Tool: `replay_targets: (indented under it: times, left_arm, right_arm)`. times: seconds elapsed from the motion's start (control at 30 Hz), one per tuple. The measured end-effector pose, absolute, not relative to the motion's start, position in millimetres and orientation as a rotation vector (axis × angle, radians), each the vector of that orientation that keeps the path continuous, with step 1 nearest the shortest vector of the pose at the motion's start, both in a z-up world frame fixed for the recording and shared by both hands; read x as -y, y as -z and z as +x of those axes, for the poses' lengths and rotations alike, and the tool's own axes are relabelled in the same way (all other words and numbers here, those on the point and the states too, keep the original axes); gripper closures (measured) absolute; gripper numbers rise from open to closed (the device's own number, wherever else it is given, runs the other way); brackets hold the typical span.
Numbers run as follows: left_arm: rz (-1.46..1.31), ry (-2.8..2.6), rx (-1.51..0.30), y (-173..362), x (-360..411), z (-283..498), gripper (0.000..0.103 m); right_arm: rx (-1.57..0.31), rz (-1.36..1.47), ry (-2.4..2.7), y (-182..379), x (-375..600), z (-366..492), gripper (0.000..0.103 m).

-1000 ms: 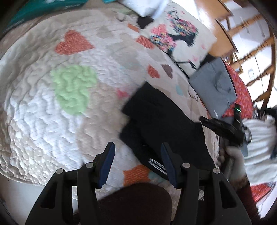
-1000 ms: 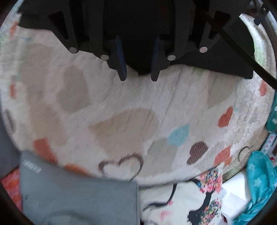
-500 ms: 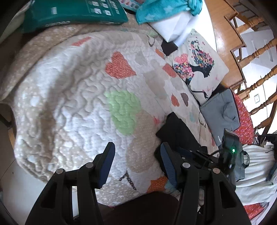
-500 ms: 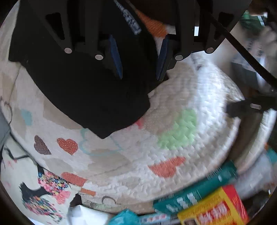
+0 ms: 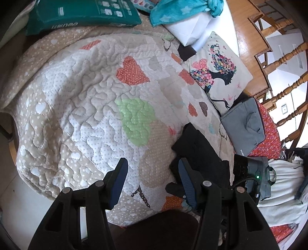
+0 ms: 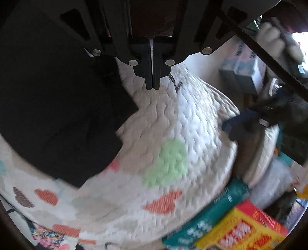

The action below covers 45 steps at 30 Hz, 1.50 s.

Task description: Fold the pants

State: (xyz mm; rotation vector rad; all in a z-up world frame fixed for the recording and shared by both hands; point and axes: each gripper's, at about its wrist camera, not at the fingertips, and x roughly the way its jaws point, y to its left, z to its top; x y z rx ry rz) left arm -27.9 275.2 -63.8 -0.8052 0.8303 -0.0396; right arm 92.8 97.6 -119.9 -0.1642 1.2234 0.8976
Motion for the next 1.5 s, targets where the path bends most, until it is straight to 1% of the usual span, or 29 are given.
replay_targets:
  times: [0.07, 0.1, 0.13, 0.2, 0.23, 0.27, 0.43, 0.6, 0.67, 0.77, 0.93, 1.17, 1.3, 1.5]
  left_arm:
    - [-0.785, 0.033, -0.824, 59, -275, -30, 0.050]
    - [-0.780, 0.032, -0.822, 57, -274, -30, 0.050]
    - [-0.776, 0.035, -0.820, 56, -273, -30, 0.050]
    - [-0.767, 0.048, -0.826, 54, -267, -28, 0.049]
    - [-0.755, 0.058, -0.837, 54, -261, -25, 0.049]
    - [-0.741, 0.069, -0.849, 54, -254, -23, 0.049]
    - [-0.644, 0.164, -0.913, 47, -204, -9, 0.049]
    - [-0.511, 0.305, -0.947, 27, -133, 10, 0.049]
    - [-0.463, 0.375, -0.966, 20, -98, 19, 0.049]
    - [-0.324, 0.499, -0.995, 10, -27, 36, 0.049]
    - [-0.110, 0.734, -1.038, 4, 98, 57, 0.048]
    - [0.142, 0.950, -1.122, 32, 258, 95, 0.048]
    - [0.259, 0.990, -1.126, 52, 320, 115, 0.048]
    - [0.389, 1.048, -1.123, 77, 375, 126, 0.048]
  right_arm:
    - [-1.196, -0.136, -0.903, 112, -91, 89, 0.100]
    - [-1.182, -0.129, -0.898, 106, -85, 88, 0.099]
    - [-1.159, -0.120, -0.886, 99, -74, 86, 0.095]
    - [-1.124, -0.096, -0.845, 88, -48, 81, 0.083]
    - [-1.113, -0.076, -0.820, 85, -34, 80, 0.070]
    - [-1.103, -0.036, -0.785, 82, -11, 77, 0.061]
    - [-1.065, 0.191, -0.561, 79, 120, 57, 0.060]
    - [-0.987, 0.455, -0.262, 84, 281, 6, 0.060]
    - [-0.950, 0.559, -0.159, 90, 338, -22, 0.056]
    - [-0.907, 0.679, -0.073, 103, 395, -53, 0.052]
    - [-0.849, 0.791, -0.065, 126, 432, -73, 0.049]
    - [-0.815, 0.769, -0.077, 137, 428, -57, 0.046]
    - [-0.793, 0.710, -0.086, 135, 426, -44, 0.046]
    - [-0.805, 0.695, -0.102, 146, 428, -25, 0.046]
